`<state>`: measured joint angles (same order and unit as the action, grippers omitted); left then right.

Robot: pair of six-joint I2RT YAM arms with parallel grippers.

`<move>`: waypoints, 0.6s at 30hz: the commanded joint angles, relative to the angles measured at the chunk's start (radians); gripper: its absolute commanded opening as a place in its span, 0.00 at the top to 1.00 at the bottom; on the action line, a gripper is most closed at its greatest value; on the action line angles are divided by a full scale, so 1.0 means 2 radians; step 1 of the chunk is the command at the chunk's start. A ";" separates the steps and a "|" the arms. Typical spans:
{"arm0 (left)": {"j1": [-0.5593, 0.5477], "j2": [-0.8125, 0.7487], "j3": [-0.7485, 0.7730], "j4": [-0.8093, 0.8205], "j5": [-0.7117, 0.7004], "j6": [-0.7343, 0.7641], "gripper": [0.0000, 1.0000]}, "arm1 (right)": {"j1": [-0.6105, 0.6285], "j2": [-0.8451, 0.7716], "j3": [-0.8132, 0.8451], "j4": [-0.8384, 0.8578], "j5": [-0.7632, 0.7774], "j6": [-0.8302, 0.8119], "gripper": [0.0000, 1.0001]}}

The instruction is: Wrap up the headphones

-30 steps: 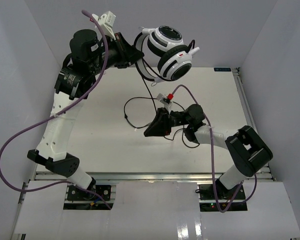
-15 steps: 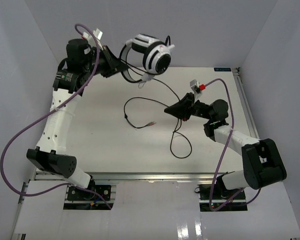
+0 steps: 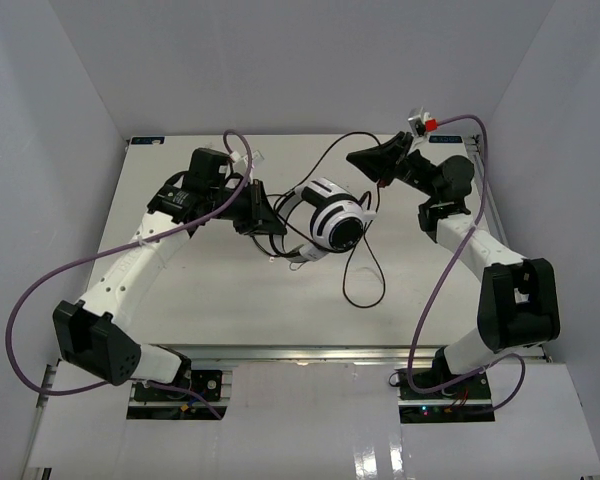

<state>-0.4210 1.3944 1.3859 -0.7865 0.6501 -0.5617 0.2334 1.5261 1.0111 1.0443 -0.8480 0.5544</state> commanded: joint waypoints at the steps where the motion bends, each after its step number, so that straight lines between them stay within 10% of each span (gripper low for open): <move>1: 0.000 -0.043 -0.013 0.012 0.017 0.017 1.00 | -0.036 -0.004 0.005 0.056 0.013 0.027 0.92; 18: -0.001 -0.043 -0.044 -0.029 -0.038 0.063 1.00 | -0.111 0.004 0.020 0.165 0.023 0.123 0.92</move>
<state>-0.4213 1.3514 1.2915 -0.8660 0.5390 -0.4462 0.0170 1.5298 1.0118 1.2664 -0.8207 0.7674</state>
